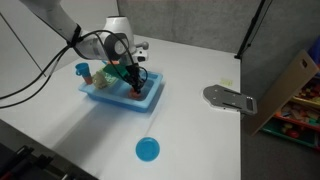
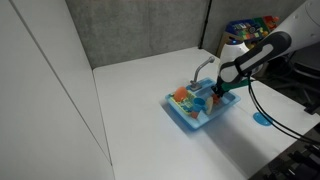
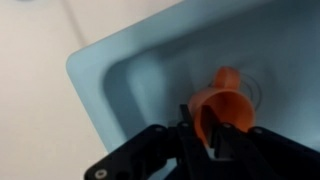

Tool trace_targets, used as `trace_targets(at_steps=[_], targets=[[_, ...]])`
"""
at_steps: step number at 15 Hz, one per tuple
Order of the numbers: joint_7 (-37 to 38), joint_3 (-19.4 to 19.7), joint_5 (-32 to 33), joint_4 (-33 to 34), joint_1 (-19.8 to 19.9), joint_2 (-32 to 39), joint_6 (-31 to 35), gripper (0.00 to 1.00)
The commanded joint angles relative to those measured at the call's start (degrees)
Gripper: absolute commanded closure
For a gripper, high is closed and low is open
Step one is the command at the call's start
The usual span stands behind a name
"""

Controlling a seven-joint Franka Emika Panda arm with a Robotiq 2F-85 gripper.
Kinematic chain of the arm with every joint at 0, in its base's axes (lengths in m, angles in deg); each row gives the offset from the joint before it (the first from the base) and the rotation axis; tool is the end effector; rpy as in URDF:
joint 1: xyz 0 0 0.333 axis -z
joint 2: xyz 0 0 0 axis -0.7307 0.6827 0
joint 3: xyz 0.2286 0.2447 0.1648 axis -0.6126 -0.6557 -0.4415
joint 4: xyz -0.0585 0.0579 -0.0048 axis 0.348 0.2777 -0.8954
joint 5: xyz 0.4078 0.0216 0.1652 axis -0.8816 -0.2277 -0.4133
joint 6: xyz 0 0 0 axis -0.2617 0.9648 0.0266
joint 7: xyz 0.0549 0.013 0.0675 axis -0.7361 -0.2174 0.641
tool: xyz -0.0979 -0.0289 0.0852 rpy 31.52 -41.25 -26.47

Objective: Put the orange mug on the blue plate

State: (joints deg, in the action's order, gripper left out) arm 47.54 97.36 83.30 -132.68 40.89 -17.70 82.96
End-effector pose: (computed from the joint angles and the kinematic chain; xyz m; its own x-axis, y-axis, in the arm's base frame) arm 0.7009 -0.0564 0.0744 0.9474 -0.3196 0.0190 -0.3185 -0.9345 0.1592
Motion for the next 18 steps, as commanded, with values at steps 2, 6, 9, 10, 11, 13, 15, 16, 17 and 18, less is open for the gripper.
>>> trace_targets(at_steps=[2,6,9,10,11,13,15,16,17,18], targets=[[1.5,0.8,1.4,-1.7,-1.8,-4.4,-0.8,1.00],[-0.1,-0.2,0.9,-3.3,-1.0,-9.4,-2.5,0.98],[-0.4,-0.3,1.6,-5.0,-0.9,-13.5,-5.3,0.98],[-0.5,-0.4,1.8,-6.0,-0.6,-15.0,-6.6,0.98],[-1.0,-0.6,1.8,-7.0,-0.2,-16.5,-7.9,0.98],[-2.1,-1.1,1.6,-9.3,0.8,-19.6,-10.6,0.98],[-2.6,-1.0,2.1,-12.0,1.6,-22.9,-12.6,0.98],[-2.7,-0.9,2.4,-13.2,2.1,-24.4,-13.3,0.98],[-3.0,-0.8,2.5,-14.3,2.8,-26.0,-14.2,0.98],[-3.2,-0.7,2.7,-15.5,3.5,-27.4,-14.8,0.97]])
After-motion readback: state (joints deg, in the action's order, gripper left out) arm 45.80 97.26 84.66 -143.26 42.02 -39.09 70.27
